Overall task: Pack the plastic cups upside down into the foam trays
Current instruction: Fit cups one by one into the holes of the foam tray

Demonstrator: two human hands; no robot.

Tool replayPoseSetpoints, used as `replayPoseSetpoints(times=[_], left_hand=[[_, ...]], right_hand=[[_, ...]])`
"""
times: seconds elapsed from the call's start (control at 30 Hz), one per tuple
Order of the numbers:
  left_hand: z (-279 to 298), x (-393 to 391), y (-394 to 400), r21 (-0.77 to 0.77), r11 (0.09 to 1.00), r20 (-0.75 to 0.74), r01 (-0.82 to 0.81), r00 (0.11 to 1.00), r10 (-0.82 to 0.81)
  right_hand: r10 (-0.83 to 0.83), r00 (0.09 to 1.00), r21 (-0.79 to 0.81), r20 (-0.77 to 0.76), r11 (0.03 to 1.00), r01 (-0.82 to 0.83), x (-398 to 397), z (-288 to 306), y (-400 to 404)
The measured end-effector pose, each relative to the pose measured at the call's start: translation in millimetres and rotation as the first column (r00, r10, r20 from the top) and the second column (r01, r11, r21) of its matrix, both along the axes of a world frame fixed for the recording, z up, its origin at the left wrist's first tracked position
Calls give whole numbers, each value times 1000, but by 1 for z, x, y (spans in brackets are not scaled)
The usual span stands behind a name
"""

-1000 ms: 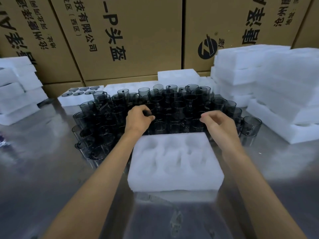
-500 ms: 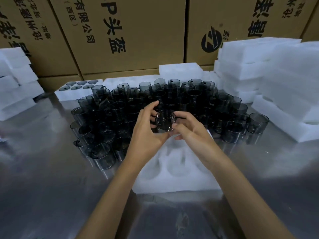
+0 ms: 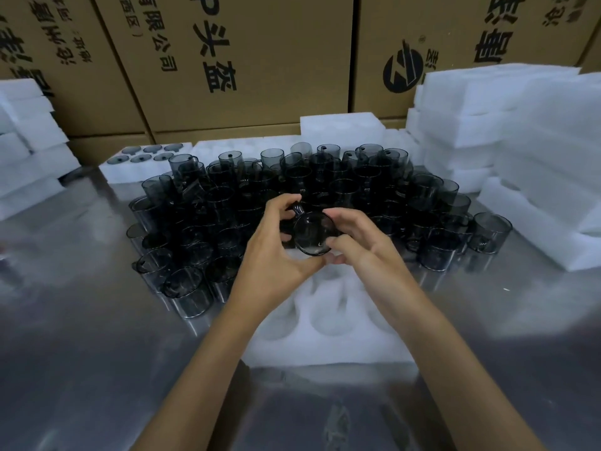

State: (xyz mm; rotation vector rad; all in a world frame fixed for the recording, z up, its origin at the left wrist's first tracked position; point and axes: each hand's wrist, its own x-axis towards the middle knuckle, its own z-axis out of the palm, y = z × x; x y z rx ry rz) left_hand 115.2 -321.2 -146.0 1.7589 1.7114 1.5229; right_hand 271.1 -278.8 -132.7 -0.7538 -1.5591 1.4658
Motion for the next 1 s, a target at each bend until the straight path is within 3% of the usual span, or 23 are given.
replayPoseSetpoints(times=[0.17, 0.43, 0.53, 0.73, 1.0], left_hand=[[9, -10, -7, -77, 988, 247, 131, 963, -108], [20, -28, -18, -189, 963, 245, 191, 959, -142], [25, -39, -24, -200, 939, 316, 280, 926, -209], [31, -70, -40, -277, 735, 550, 619, 729, -407], [35, -86, -52, -492, 633, 381, 598, 801, -462]], right_hand=[[6, 1000, -38, 28, 999, -5, 0, 2, 1], [45, 999, 10, 23, 999, -46, -5, -1, -3], [68, 994, 61, 81, 995, -73, -6, -1, -4], [208, 949, 160, 235, 955, -249, -7, -2, -10], [251, 851, 207, 462, 902, -378, -2, -2, -15]])
